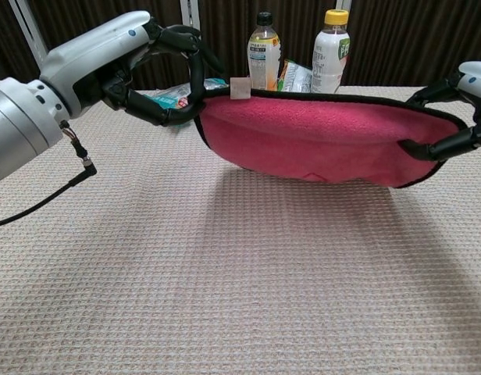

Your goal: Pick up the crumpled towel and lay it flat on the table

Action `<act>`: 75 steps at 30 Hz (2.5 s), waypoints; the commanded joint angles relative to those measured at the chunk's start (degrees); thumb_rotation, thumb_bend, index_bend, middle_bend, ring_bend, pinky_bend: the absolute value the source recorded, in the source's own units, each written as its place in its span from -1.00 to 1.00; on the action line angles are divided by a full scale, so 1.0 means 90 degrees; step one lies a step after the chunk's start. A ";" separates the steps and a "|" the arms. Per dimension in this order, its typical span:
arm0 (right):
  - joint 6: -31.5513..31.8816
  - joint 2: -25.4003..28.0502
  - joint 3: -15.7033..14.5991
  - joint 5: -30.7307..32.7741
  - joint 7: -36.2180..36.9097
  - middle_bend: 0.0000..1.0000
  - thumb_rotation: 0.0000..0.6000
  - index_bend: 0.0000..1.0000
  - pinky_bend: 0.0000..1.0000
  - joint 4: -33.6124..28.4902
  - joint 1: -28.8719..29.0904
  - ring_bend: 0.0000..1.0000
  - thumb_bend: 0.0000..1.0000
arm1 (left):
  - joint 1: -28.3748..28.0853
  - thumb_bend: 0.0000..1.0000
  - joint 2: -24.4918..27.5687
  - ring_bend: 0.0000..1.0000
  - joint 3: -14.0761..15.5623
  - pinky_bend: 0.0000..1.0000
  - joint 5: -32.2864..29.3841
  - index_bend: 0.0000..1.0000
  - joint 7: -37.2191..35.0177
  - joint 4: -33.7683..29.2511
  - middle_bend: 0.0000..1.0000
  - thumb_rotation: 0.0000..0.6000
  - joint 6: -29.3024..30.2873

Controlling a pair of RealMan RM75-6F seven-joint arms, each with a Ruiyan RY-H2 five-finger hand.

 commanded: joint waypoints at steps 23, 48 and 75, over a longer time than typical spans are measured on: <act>0.0057 -0.0363 -0.0823 -0.0974 -0.0260 -0.32 1.00 0.50 -0.88 -0.0047 -0.0717 -0.77 0.19 | 0.0762 -0.05 0.0011 -0.95 0.0427 -0.97 0.0527 0.27 -0.0439 -0.0110 -0.45 1.00 0.0225; -0.0263 -0.0598 -0.1077 -0.1340 -0.0192 -0.32 1.00 0.50 -0.88 0.0339 -0.1119 -0.77 0.19 | 0.0986 -0.05 -0.0352 -0.95 0.0667 -0.97 0.0711 0.27 -0.0493 0.0012 -0.45 1.00 -0.0287; -0.0500 -0.0530 -0.1313 -0.1606 0.0142 -0.32 1.00 0.50 -0.88 0.0472 -0.1521 -0.77 0.19 | 0.1110 -0.05 -0.0555 -0.95 0.0725 -0.97 0.0722 0.27 -0.0409 0.0029 -0.45 1.00 -0.0679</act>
